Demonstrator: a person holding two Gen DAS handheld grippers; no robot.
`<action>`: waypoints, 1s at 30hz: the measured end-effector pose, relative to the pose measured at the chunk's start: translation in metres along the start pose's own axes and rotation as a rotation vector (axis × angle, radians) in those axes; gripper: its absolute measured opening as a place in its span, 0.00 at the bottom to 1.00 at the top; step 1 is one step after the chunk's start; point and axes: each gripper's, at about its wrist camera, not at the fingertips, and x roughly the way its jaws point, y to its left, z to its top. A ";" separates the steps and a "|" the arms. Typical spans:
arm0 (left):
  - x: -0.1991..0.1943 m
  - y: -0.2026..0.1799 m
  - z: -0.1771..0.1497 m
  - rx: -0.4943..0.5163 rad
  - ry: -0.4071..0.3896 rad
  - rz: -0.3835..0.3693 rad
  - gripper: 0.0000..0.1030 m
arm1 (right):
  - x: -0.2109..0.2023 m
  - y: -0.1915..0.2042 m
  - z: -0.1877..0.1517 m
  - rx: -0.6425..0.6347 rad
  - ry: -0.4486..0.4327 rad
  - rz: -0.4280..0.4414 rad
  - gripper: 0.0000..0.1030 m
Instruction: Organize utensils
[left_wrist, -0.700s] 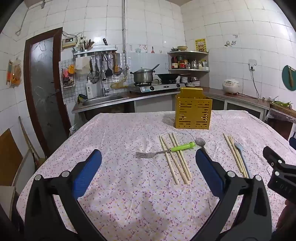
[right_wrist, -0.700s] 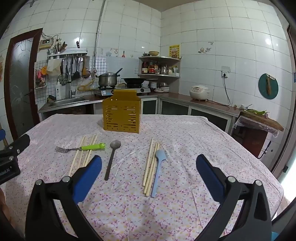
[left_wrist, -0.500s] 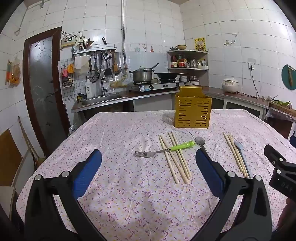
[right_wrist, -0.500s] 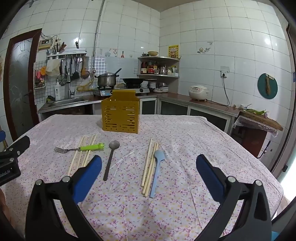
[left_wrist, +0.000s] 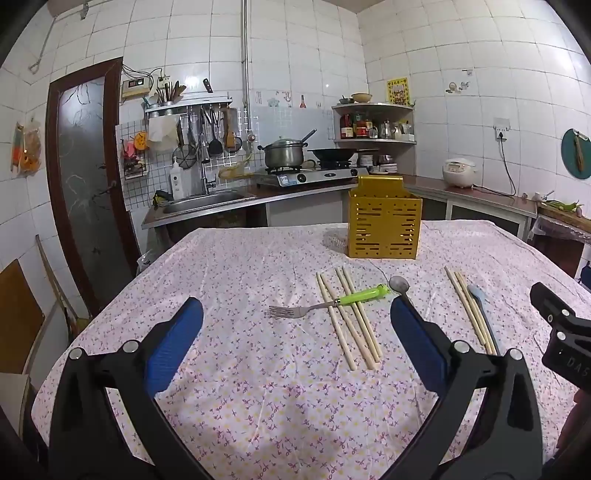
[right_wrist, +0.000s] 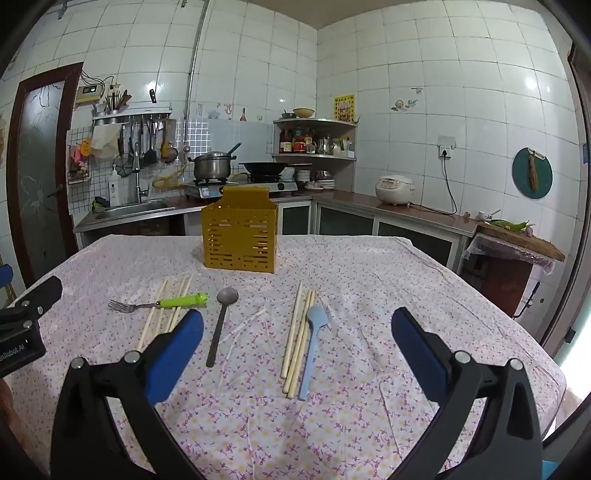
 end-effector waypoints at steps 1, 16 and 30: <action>0.001 0.000 0.000 0.000 0.001 -0.001 0.95 | 0.000 0.000 0.000 -0.001 0.000 0.000 0.96; -0.001 0.000 -0.002 0.002 -0.015 0.002 0.95 | -0.001 0.002 0.001 -0.006 -0.008 0.000 0.96; -0.004 0.003 -0.001 0.002 -0.018 0.002 0.95 | 0.001 0.001 0.004 -0.005 -0.009 -0.001 0.96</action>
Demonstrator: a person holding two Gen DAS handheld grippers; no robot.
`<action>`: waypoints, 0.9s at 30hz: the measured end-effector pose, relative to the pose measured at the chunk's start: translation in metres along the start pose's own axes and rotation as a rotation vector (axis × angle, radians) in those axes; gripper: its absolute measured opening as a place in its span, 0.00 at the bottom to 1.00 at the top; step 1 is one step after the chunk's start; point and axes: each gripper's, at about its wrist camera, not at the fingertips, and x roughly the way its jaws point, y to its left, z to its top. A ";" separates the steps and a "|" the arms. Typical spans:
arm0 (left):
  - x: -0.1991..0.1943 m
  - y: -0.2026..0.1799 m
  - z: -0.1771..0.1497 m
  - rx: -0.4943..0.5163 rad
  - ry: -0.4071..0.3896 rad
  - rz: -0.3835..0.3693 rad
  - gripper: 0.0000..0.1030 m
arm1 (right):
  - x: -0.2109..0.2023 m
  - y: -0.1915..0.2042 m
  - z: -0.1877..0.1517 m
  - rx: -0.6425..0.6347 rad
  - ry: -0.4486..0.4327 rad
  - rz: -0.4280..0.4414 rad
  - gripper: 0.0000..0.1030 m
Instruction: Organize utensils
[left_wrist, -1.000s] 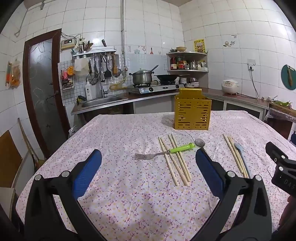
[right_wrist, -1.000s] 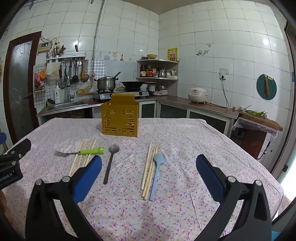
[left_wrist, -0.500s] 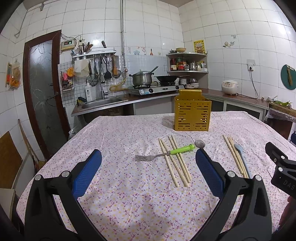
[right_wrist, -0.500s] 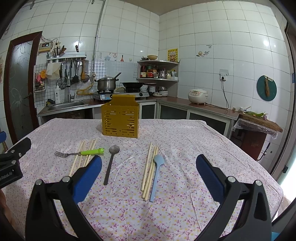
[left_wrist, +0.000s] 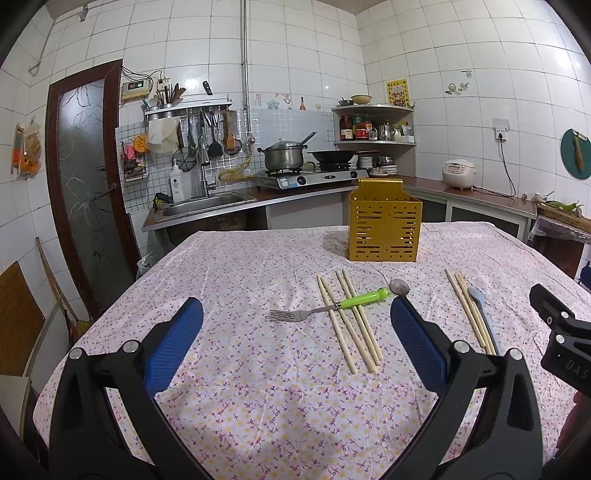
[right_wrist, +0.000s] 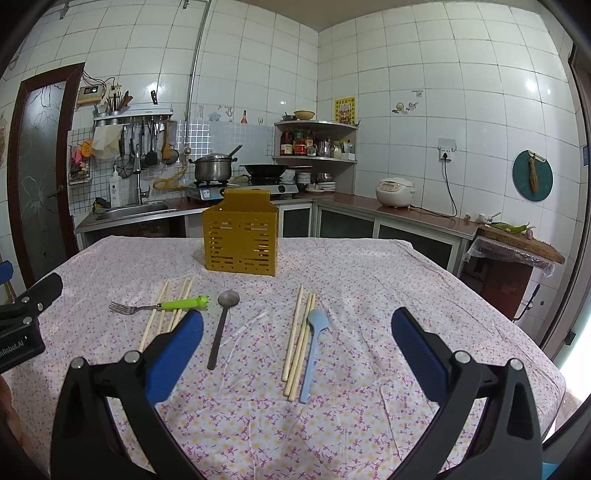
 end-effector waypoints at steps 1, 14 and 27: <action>0.000 0.001 0.000 -0.001 -0.002 0.002 0.95 | 0.000 0.000 0.001 0.001 0.000 0.000 0.96; -0.003 0.000 0.003 0.006 -0.001 -0.001 0.95 | 0.001 -0.001 -0.005 0.004 0.003 0.001 0.96; -0.003 0.000 0.003 0.006 0.000 -0.002 0.95 | 0.001 0.000 -0.006 0.003 0.005 0.000 0.96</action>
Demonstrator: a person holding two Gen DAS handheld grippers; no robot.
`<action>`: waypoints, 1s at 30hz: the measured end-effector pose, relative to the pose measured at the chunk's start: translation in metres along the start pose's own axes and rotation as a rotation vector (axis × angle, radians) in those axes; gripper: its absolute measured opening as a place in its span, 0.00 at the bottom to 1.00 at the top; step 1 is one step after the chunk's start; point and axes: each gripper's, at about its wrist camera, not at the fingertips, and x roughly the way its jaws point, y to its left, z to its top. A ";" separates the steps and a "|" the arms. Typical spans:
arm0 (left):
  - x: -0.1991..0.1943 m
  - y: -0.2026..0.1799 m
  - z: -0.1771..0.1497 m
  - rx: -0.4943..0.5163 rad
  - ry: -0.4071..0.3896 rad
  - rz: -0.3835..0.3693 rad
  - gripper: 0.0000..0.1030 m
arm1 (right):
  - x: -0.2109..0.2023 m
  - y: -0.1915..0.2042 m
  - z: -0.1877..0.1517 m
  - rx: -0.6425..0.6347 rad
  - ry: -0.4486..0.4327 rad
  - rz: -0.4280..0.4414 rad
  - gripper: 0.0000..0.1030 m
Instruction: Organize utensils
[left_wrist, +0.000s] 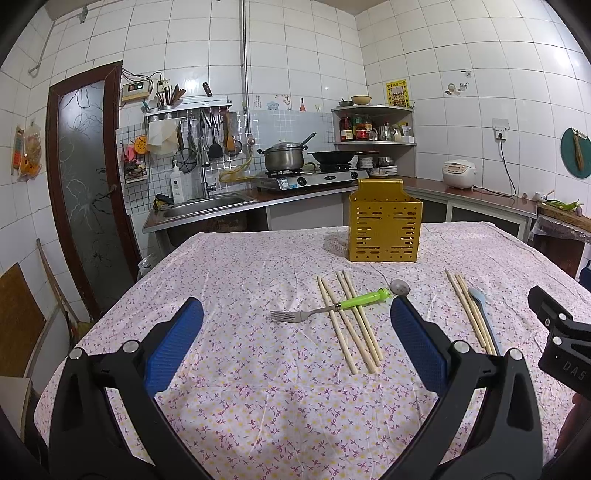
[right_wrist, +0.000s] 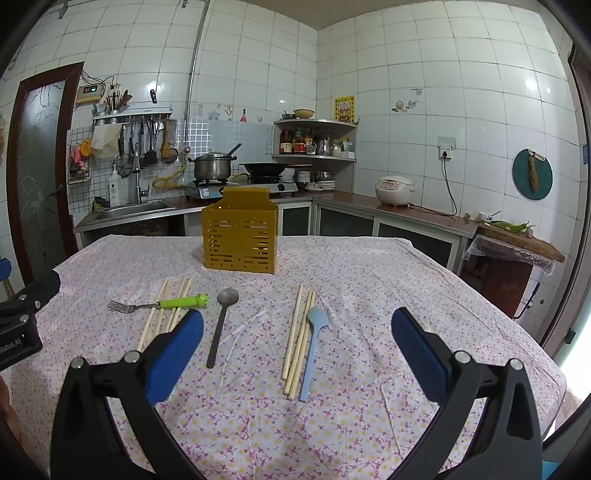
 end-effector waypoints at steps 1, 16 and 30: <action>0.000 0.000 0.000 0.001 0.000 0.002 0.95 | 0.000 0.000 0.000 0.000 0.000 0.000 0.96; 0.000 0.000 0.000 0.000 0.005 0.003 0.95 | 0.001 0.001 -0.002 -0.002 0.005 0.003 0.96; 0.018 0.003 -0.004 -0.017 0.055 -0.006 0.95 | 0.014 0.002 -0.008 0.004 0.047 0.023 0.96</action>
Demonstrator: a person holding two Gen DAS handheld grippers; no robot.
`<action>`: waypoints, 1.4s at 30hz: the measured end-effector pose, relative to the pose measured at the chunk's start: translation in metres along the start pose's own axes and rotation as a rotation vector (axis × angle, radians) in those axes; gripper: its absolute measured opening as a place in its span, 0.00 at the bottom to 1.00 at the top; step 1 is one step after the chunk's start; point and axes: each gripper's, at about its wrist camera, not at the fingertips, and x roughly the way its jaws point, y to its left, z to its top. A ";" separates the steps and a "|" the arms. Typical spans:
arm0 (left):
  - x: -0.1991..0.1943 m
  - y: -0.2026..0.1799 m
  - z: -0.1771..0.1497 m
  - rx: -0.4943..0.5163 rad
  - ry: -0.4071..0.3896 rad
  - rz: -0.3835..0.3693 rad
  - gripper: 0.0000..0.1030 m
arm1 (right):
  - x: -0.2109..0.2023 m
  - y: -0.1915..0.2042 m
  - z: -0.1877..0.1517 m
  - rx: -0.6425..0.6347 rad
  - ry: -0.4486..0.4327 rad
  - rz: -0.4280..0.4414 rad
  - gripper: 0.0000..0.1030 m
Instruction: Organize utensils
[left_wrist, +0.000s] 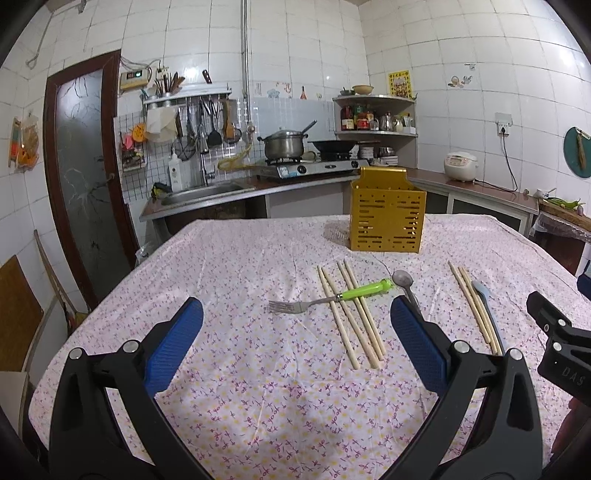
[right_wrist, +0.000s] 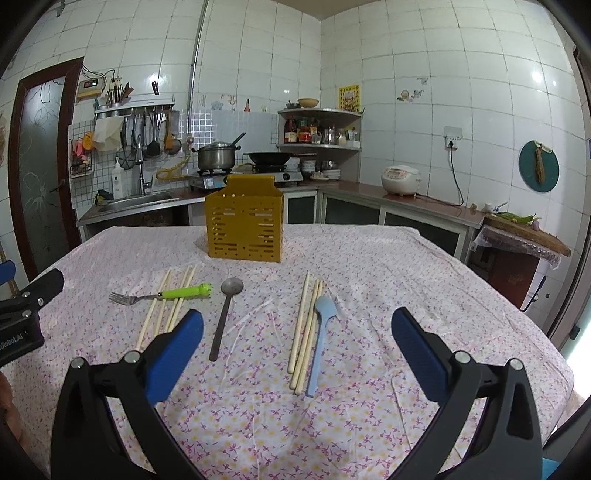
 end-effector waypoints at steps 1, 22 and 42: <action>0.002 0.000 0.000 -0.002 0.005 0.001 0.95 | 0.001 0.000 0.000 0.000 0.003 0.000 0.96; 0.033 -0.003 0.004 0.004 0.065 -0.032 0.95 | 0.025 0.012 -0.001 -0.085 0.021 -0.040 0.96; 0.149 -0.018 0.040 0.202 0.292 -0.226 0.95 | 0.148 -0.047 0.034 -0.091 0.436 -0.041 0.96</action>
